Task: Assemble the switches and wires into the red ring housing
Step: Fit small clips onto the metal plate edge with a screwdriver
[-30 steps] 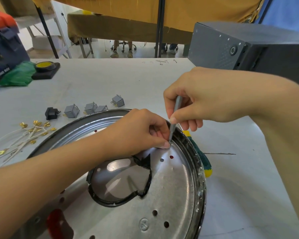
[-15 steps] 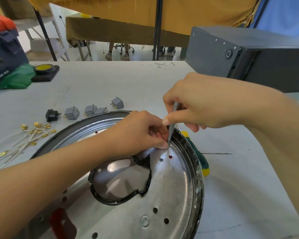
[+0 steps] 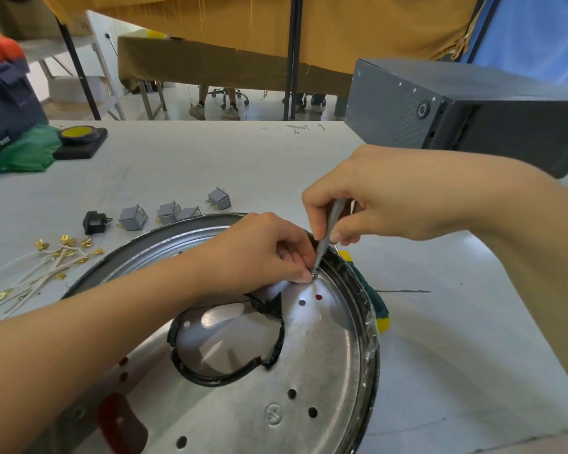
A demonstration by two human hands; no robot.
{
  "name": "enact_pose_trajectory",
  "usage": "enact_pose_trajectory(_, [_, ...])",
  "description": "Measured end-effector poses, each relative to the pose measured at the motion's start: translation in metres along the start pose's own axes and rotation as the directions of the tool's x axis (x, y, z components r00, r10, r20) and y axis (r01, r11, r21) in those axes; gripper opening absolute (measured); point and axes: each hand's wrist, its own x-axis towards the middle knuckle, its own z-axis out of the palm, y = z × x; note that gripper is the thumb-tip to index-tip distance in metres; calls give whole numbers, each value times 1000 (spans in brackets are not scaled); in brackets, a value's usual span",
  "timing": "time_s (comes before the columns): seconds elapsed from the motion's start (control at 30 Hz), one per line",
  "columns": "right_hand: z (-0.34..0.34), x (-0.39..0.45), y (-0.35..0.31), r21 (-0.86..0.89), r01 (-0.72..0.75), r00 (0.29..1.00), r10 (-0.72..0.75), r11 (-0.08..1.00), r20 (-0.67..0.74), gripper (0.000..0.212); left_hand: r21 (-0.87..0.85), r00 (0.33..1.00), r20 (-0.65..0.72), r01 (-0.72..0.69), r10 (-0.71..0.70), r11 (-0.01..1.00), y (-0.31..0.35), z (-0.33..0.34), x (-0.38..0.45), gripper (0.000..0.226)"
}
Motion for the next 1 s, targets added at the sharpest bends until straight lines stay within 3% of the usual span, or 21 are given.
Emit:
enact_pose_trajectory(0.2, [2,5,-5,-11,-61,998,61,998,7,22,11,1000,1,-18,18,1000,0,0,0,20])
enact_pose_trajectory(0.43, [2,14,-6,-213,-105,994,101,972,-28,42,12,1000,16,-15,14,1000,-1,-1,-1,18])
enact_pose_trajectory(0.63, [1,8,-8,-144,-78,996,84,987,39,17,3,1000,17,-23,23,1000,-1,-1,-1,17])
enact_pose_trajectory(0.8, [0,8,-6,-67,-54,998,55,996,3,18,9,998,56,-10,10,1000,0,-3,0,19])
enact_pose_trajectory(1.0, [2,10,-10,-112,-49,999,49,992,-9,24,114,996,72,-51,43,992,6,-3,-4,20])
